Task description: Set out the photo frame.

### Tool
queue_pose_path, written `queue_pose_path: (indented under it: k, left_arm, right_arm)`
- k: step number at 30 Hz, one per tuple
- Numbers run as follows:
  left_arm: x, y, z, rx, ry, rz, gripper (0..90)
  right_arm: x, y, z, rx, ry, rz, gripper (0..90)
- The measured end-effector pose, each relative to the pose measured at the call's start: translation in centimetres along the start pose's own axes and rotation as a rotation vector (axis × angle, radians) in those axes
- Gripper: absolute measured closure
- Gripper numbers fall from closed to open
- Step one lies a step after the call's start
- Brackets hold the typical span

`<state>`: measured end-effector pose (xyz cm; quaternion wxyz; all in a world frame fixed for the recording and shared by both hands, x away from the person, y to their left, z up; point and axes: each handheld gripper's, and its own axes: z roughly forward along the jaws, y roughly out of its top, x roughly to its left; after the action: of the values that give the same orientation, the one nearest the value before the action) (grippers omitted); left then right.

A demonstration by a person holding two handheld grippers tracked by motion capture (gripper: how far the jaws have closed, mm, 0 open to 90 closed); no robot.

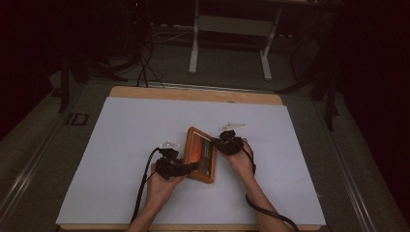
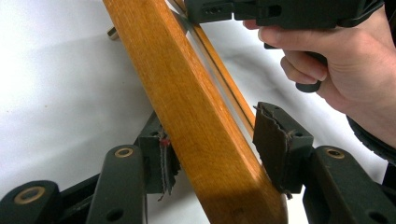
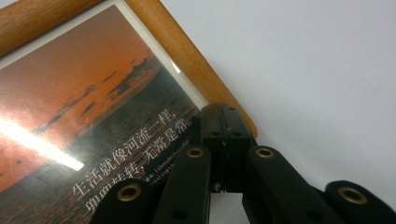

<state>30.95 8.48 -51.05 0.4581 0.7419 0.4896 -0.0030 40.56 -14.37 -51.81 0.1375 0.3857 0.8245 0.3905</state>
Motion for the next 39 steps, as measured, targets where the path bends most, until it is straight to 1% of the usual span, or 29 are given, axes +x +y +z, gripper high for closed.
queue_pose_path:
  k: [10, 13, 14, 15, 16, 17, 20, 24, 28, 29, 32, 34, 36, 39]
  left_arm:
    - [0.0, 0.1, 0.0, 0.01, 0.008, -0.005, 51.9]
    - [0.0, 0.1, 0.1, 0.009, 0.01, -0.017, 52.7]
    - [0.1, 0.1, 0.0, 0.007, 0.004, -0.023, 53.6]
    - [0.3, 0.1, 0.0, -0.008, -0.013, -0.04, 56.2]
    - [0.3, 0.1, 0.0, -0.008, -0.013, -0.04, 57.1]
    - [0.2, 0.1, 0.0, -0.016, -0.023, -0.041, 57.1]
    - [-0.1, 0.3, 0.0, -0.01, -0.013, -0.022, 58.4]
    - [-0.2, 0.3, 0.0, -0.012, -0.008, -0.017, 58.5]
    - [-0.5, 0.3, -0.1, -0.015, -0.003, -0.002, 59.2]
    - [-0.6, 0.4, 0.0, -0.017, -0.001, 0.003, 59.5]
    - [-1.1, 0.5, 0.0, -0.022, 0.008, 0.028, 60.8]
    - [-1.5, 0.6, 0.0, -0.03, 0.012, 0.041, 61.8]
    - [-1.8, 0.6, 0.0, -0.037, 0.02, 0.059, 62.7]
    - [-2.3, 1.0, 0.2, -0.035, 0.027, 0.083, 63.6]
  right_arm:
    - [0.0, 0.0, 0.0, -0.002, 0.001, -0.001, 90.0]
    - [0.0, 0.0, 0.0, 0.0, 0.002, -0.004, 90.0]
    - [0.0, 0.0, 0.0, 0.0, 0.002, -0.007, 90.0]
    - [0.0, 0.1, 0.0, 0.004, -0.001, -0.018, 90.0]
    - [0.0, 0.1, 0.0, 0.004, -0.001, -0.018, 90.0]
    - [0.0, 0.1, 0.0, 0.005, 0.0, -0.023, 90.0]
    - [-0.1, 0.1, -0.2, 0.007, 0.0, -0.034, 90.0]
    - [-0.3, 0.0, -0.7, 0.007, -0.014, -0.049, 89.8]
    - [-0.6, -0.3, -1.7, -0.009, -0.017, -0.054, 87.0]
    - [-0.7, -0.4, -2.0, -0.01, -0.021, -0.062, 86.5]
    - [-1.1, -0.6, -2.9, -0.017, -0.03, -0.075, 84.8]
    - [-1.2, -0.7, -3.5, -0.022, -0.033, -0.076, 82.6]
    - [-1.4, -0.7, -4.1, -0.027, -0.03, -0.082, 77.4]
    - [-1.6, -0.7, -5.0, -0.038, -0.031, -0.091, 73.1]
